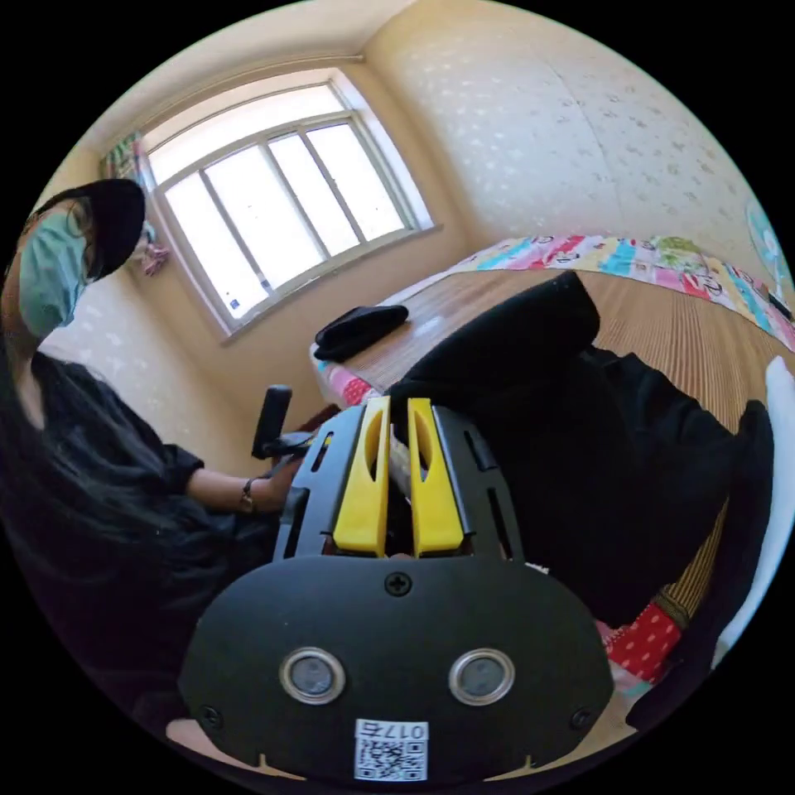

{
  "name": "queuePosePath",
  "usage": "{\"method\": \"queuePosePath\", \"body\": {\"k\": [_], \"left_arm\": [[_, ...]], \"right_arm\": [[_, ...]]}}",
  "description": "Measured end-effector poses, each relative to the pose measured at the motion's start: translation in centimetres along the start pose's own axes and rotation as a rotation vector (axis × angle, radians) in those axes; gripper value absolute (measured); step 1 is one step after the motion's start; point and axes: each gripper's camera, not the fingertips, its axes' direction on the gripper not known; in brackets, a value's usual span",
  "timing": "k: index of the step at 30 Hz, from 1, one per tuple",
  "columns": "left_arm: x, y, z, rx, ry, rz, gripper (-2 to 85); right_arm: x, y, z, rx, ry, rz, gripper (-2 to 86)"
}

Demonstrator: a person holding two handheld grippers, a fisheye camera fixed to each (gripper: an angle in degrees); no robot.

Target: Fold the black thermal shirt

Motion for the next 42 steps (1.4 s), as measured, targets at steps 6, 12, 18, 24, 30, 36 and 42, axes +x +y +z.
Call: {"method": "queuePosePath", "body": {"k": [6, 12, 18, 24, 30, 36, 42], "left_arm": [[0.4, -2.7, -7.0, 0.236, -0.049, -0.103, 4.6], [4.1, -14.3, -4.1, 0.155, 0.041, 0.025, 8.5], [6.4, -29.1, 8.0, -0.139, -0.147, 0.074, 12.5], [4.1, -31.6, 19.5, -0.584, -0.274, 0.008, 15.7], [6.4, -28.8, 12.5, -0.562, -0.124, -0.014, 4.0], [6.5, -24.8, -10.9, 0.121, 0.607, -0.024, 0.7], [6.8, -22.9, -27.0, 0.556, 1.155, 0.074, -0.1]], "right_arm": [[-3.4, 6.9, -0.6, -0.310, -0.233, -0.149, 2.5], [1.0, 3.8, -9.6, 0.002, -0.021, -0.010, 6.8], [9.8, -6.7, -8.4, -0.160, 0.560, 0.248, 11.5], [19.9, -10.3, -2.3, -0.399, 0.834, 0.399, 12.4], [21.4, -7.3, -3.2, -0.527, 0.582, 0.526, 3.9], [8.2, -6.2, -18.3, 0.127, 0.265, 0.357, 2.1], [0.0, -1.5, -33.2, 0.702, -0.368, 0.172, 1.6]]}}
